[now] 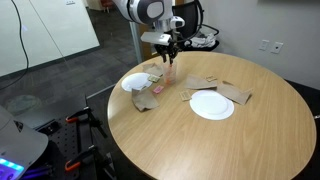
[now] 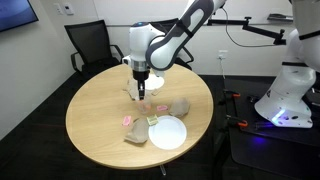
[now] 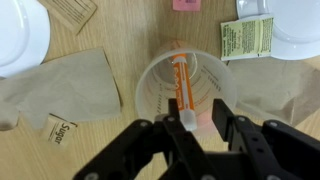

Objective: Take the marker out of the cup and put it on the table

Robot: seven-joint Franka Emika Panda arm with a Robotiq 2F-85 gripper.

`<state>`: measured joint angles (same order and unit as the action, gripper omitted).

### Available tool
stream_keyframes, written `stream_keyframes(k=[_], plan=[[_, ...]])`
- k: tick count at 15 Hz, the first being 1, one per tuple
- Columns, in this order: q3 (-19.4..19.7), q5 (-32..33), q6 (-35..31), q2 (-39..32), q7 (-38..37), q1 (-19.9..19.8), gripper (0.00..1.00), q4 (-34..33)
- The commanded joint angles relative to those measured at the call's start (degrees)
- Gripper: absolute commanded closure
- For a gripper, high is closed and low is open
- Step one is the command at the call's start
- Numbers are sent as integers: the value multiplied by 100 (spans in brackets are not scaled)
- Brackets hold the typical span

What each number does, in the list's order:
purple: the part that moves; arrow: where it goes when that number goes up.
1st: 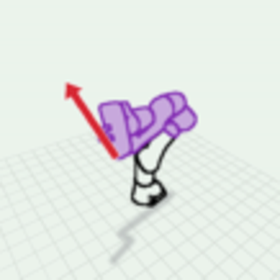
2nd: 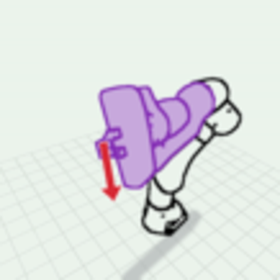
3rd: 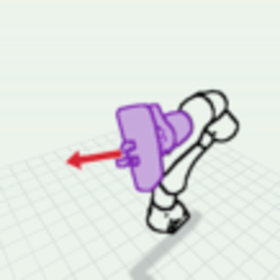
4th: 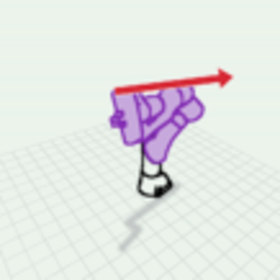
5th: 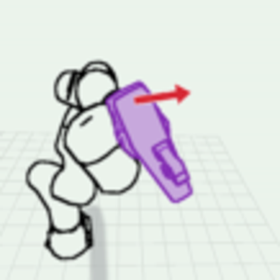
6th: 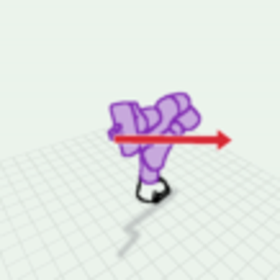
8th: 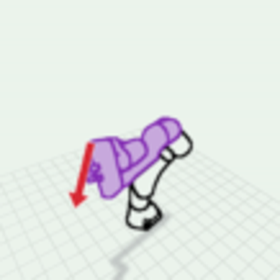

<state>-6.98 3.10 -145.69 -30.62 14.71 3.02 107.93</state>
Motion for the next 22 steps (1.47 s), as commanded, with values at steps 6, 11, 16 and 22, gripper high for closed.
stream_keyframes(k=[6, 11, 16, 22], plan=[[-117, -134, -27, -292, 167, -157, 65, -312], [-133, -144, -50, -442, 181, -185, 65, -428], [-176, -159, -107, -559, 220, -236, 66, -517], [-272, -164, -168, -594, 297, -294, 95, -527]])
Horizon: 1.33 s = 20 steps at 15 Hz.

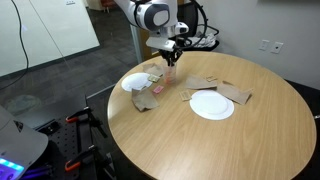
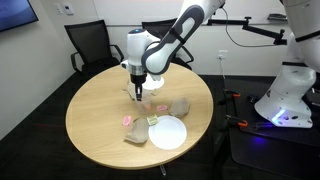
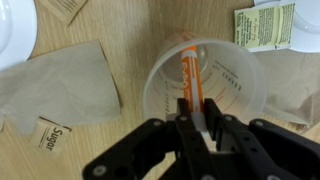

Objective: Take the marker out of the cup and put it on the table

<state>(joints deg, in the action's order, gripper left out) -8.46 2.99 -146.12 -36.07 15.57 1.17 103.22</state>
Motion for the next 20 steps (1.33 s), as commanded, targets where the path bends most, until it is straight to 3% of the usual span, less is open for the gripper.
stream_keyframes(k=[1, 13, 20], plan=[[-128, -153, -118, -7, 194, -101, 95, -15], [25, 152, -895, 1056, -73, 109, 95, 939], [53, 138, -1053, 2399, -99, 81, 95, 1925]])
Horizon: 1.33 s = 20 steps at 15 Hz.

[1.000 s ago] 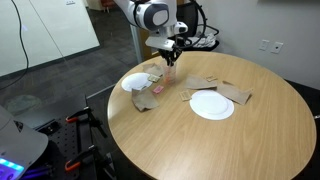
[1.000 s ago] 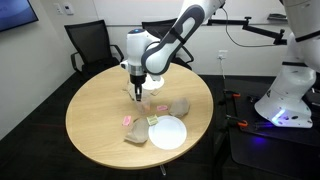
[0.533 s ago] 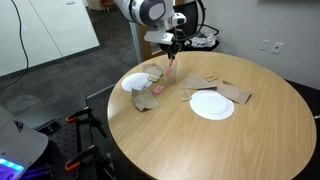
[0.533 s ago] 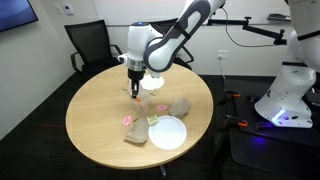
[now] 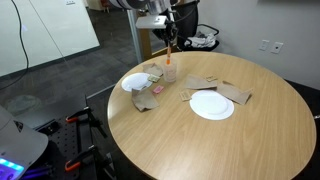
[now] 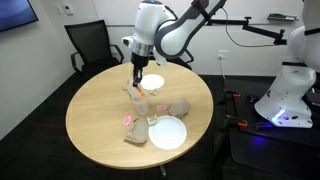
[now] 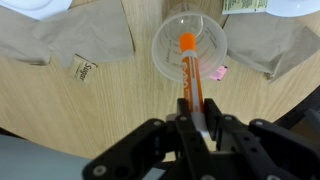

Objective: Take the marker out of the cup and put it on the table

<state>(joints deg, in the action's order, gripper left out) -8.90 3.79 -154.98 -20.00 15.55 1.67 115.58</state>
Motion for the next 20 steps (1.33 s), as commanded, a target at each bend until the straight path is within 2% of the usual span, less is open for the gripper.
stream_keyframes(k=[1, 6, 10, 14, 20], plan=[[108, 43, -194, 975, -103, 27, 95, 821], [316, -11, -419, 1891, -394, 12, 95, 1497], [613, -74, -350, 2356, -993, -96, 95, 1941], [927, 11, -216, 2476, -1798, -309, 95, 2192], [1279, -276, 175, 2313, -2388, -598, 95, 2266]])
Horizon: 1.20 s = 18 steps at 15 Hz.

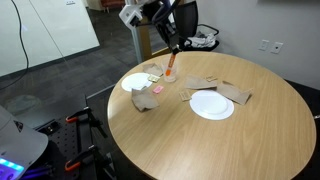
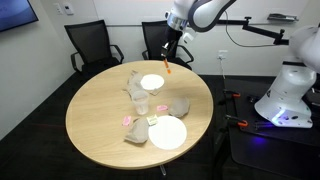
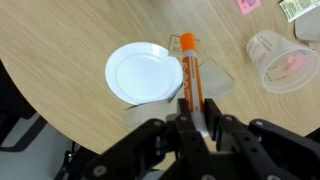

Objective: Take the marker out of the cup and put it on the table

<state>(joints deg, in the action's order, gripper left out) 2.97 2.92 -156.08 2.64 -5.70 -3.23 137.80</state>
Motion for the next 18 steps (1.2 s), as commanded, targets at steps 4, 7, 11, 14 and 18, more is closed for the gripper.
stream_keyframes(k=[4, 7, 11, 14, 18], plan=[[277, -515, 868, -112, -259, -252, 95, -142], [383, -599, 1235, -242, -298, -340, 95, -303], [506, -638, 1819, -560, -414, -446, 95, -643], [550, -764, 2055, -881, -400, -495, 95, -912], [587, -957, 2117, -1404, -370, -534, 95, -1272]])
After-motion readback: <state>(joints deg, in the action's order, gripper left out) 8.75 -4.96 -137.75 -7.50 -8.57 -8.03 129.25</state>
